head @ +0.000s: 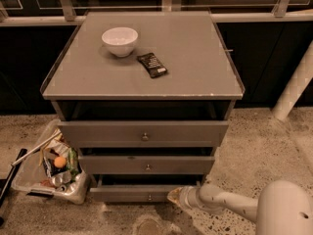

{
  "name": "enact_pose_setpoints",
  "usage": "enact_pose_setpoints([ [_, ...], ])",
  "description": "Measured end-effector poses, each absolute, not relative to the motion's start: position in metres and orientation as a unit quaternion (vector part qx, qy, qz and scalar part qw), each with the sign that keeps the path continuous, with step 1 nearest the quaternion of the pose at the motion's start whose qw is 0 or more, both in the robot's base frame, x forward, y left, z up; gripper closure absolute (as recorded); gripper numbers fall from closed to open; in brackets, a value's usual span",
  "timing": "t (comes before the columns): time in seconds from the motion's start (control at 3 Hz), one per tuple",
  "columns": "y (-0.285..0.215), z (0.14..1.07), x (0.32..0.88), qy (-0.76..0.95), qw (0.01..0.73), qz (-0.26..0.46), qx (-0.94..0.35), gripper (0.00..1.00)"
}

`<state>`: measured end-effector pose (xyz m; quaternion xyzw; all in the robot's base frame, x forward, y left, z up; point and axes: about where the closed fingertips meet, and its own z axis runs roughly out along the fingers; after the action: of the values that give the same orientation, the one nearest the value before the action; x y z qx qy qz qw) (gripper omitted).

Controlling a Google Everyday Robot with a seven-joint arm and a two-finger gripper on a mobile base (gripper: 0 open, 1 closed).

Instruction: Close bottom drawer

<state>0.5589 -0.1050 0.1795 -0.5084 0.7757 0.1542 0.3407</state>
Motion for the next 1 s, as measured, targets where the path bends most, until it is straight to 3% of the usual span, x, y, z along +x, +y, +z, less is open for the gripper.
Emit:
enact_pose_setpoints([
  [1.0, -0.1048, 0.1794, 0.5588, 0.776, 0.341, 0.154, -0.508, 0.0],
])
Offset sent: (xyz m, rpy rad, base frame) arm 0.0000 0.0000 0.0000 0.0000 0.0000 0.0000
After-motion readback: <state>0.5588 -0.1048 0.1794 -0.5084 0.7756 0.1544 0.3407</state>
